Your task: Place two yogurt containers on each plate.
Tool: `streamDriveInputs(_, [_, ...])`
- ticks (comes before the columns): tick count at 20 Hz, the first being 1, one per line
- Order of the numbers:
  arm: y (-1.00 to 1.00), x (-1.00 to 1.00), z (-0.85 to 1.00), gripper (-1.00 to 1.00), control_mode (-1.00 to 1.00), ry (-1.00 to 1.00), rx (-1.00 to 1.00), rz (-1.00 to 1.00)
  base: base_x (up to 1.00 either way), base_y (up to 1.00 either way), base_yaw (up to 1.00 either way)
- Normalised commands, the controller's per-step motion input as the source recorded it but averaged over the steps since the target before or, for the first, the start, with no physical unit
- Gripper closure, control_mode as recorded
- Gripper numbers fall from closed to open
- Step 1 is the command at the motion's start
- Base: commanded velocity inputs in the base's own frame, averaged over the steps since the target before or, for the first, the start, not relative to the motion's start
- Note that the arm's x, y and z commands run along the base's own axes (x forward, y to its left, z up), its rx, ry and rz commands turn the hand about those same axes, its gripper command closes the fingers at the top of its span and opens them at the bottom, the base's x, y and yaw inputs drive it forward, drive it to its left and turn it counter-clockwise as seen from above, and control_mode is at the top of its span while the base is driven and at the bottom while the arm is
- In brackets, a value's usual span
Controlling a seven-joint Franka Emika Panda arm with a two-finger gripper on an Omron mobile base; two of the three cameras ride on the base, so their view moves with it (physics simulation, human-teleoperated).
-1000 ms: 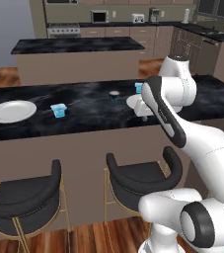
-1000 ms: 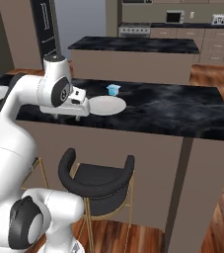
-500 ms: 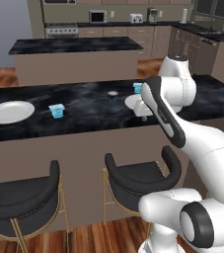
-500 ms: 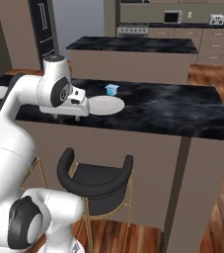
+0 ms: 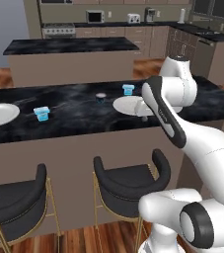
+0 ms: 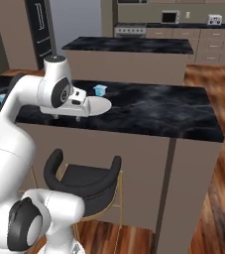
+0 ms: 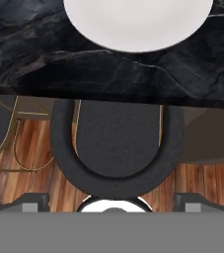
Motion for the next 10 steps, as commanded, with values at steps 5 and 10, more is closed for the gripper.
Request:
streamDriveInputs(5, [0.0,0.0,0.0,-1.0,1.0,0.0,0.0,0.0,0.65,-0.04,0.0])
streamDriveInputs(10, [0.0,0.0,0.0,-1.0,1.0,0.0,0.0,0.0,0.64,0.0,0.0])
